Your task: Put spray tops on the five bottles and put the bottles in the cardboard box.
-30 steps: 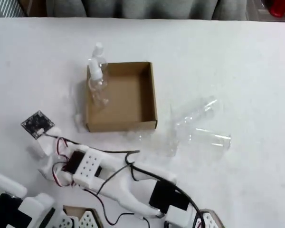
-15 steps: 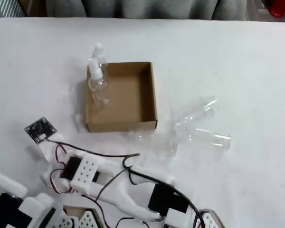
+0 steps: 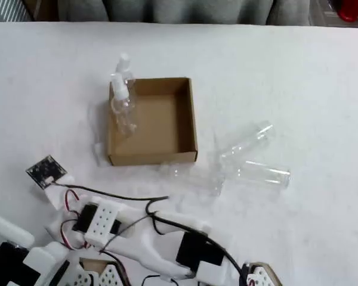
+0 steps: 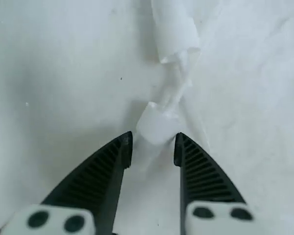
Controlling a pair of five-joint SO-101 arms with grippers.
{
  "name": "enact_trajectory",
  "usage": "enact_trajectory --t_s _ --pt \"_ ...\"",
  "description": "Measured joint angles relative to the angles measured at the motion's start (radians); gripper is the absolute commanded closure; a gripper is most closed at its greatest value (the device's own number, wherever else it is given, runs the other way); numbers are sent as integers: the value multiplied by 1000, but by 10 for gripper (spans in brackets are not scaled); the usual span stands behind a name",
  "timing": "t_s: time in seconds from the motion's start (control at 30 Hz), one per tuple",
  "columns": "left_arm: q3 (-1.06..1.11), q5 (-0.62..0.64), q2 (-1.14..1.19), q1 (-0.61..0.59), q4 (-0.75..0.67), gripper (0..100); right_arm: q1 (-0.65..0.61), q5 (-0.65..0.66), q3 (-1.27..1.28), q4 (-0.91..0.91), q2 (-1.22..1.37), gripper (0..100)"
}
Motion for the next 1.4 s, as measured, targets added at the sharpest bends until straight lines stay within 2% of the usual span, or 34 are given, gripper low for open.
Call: enact_trajectory --t_s 0.2,0.27,0.43,0.8,1.2,1.4 --pt "-31 0 0 0 0 627 0 0 -60 35 57 798" --pt "-31 0 0 -2 0 627 0 -2 -95 55 83 827" --pt "-31 0 0 -2 0 630 0 2 -172 133 126 982" --pt "-31 0 0 12 0 630 34 8 -192 244 121 983" --pt "-31 0 -17 232 81 631 124 325 -190 477 -64 983" --pt "-31 0 -123 388 227 631 253 506 -190 704 -161 983"
